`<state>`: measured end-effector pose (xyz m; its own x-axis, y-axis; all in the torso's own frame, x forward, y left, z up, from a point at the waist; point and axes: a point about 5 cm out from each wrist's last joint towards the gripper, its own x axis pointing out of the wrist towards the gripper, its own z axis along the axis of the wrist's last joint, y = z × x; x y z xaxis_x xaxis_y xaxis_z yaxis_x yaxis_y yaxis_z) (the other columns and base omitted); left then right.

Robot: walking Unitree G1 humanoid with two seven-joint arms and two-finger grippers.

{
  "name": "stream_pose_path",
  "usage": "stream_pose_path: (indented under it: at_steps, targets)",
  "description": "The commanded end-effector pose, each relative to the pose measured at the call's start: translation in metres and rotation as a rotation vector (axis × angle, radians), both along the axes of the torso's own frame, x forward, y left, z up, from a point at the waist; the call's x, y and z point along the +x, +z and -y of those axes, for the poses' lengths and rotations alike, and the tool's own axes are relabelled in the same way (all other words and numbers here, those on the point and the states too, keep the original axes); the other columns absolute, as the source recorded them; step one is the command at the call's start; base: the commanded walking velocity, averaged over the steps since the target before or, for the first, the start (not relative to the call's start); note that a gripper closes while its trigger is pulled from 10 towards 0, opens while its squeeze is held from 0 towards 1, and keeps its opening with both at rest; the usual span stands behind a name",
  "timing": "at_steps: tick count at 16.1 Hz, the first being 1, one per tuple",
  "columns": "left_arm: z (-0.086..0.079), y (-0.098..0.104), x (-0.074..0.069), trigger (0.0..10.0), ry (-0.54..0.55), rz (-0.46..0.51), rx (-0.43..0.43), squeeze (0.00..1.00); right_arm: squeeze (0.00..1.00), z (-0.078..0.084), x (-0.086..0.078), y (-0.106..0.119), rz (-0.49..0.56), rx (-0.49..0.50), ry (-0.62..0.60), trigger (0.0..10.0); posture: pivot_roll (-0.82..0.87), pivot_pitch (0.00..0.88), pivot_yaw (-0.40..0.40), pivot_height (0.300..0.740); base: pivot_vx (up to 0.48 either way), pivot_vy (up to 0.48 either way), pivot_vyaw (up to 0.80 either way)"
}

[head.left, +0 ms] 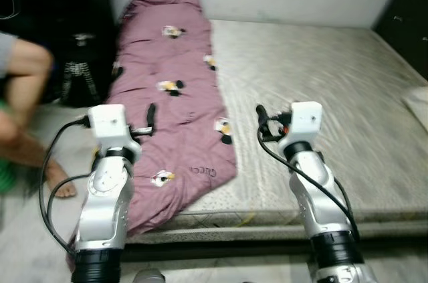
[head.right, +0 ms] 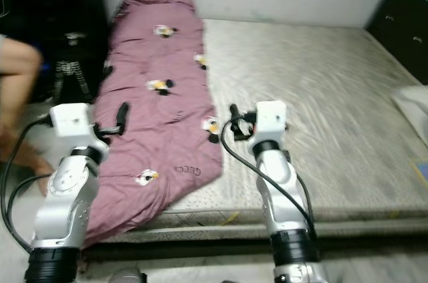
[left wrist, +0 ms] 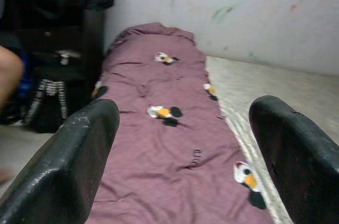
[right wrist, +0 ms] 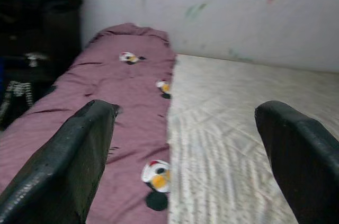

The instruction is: Clean up the room

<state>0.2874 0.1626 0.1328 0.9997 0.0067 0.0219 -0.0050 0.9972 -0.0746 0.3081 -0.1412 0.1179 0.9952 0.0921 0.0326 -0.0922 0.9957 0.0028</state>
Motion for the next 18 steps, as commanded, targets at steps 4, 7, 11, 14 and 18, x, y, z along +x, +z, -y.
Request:
stream_pose_path:
  at_steps: [4, 7, 11, 14, 18]
  targets:
    - [0.0, -0.008, -0.013, 10.0, -0.025, -0.029, 0.013, 0.0, 0.0, 0.007, -0.011, -0.004, -0.009, 0.019, -0.047, 10.0, 0.0, 0.0, -0.064, 0.74, 0.0, 0.0, 0.2]
    - [-0.006, -0.015, -0.022, 10.0, -0.035, -0.055, 0.054, 0.0, 0.0, 0.011, -0.026, -0.007, -0.022, 0.036, -0.098, 10.0, 0.0, 0.004, -0.053, 0.74, 0.0, 0.0, 0.0]
    - [-0.008, -0.022, -0.031, 10.0, -0.009, -0.102, 0.035, 0.0, 0.0, 0.011, -0.035, -0.014, -0.059, 0.052, -0.101, 10.0, -0.01, 0.038, -0.058, 0.701, 0.0, 0.0, 0.0]
    - [-0.007, -0.021, -0.027, 10.0, 0.0, -0.099, 0.035, 0.0, 0.0, 0.012, -0.034, -0.013, -0.063, 0.049, -0.096, 10.0, -0.01, 0.042, -0.063, 0.671, 0.0, 0.0, 0.0]
    - [-0.007, -0.018, -0.023, 10.0, 0.013, -0.092, 0.039, 0.0, 0.0, 0.013, -0.034, -0.011, -0.065, 0.04, -0.09, 10.0, -0.01, 0.04, -0.066, 0.626, 0.0, 0.0, 0.0]
